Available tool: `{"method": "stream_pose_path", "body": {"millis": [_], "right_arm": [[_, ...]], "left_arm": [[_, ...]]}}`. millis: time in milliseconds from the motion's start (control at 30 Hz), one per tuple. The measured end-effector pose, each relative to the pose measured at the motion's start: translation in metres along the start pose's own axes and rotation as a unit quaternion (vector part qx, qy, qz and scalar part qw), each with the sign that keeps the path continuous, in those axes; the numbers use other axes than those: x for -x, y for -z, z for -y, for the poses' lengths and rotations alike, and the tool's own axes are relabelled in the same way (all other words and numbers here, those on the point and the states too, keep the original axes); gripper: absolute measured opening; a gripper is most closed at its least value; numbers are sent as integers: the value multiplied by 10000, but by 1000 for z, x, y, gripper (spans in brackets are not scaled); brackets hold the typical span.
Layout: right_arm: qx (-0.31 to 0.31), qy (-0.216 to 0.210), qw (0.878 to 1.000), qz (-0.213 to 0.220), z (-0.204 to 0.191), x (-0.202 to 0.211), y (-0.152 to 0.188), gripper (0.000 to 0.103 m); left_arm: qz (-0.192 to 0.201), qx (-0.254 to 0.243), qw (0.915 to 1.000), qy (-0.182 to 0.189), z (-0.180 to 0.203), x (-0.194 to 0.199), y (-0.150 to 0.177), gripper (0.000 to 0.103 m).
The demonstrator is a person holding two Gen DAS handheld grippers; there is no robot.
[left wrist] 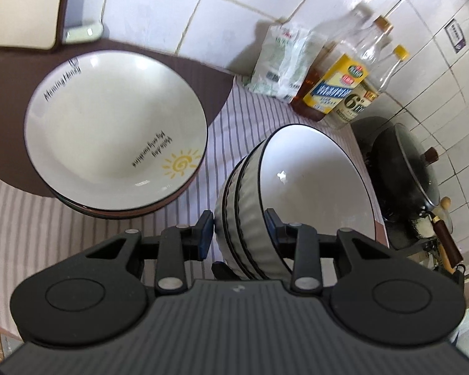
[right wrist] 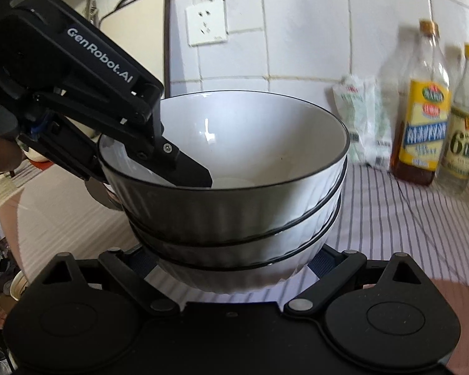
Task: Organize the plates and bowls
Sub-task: 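Carry the bowl stack over the plate stack and lower it onto the white plate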
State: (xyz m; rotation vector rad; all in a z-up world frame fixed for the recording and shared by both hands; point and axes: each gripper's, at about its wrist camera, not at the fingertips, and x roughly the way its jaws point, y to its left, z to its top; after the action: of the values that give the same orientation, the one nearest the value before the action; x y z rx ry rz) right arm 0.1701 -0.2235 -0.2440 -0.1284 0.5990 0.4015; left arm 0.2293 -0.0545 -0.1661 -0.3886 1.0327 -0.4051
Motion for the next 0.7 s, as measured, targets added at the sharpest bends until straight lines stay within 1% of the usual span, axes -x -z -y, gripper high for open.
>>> {"method": "stream_pose_path", "body": {"millis": [167, 400, 567, 700], "right_arm": [[172, -142, 9997, 101, -14, 1, -22, 99], [290, -423, 9982, 314, -33, -19, -46, 99], [363, -526, 9973, 347, -42, -44, -61, 98], [418, -549, 9972, 298, -49, -64, -67, 99]], "left_arm": [[201, -13, 9997, -151, -7, 28, -8, 33], [455, -93, 9980, -433, -26, 52, -28, 33], [461, -12, 9977, -500, -48, 53, -47, 33], [387, 66, 9982, -458, -70, 46, -61, 33]]}}
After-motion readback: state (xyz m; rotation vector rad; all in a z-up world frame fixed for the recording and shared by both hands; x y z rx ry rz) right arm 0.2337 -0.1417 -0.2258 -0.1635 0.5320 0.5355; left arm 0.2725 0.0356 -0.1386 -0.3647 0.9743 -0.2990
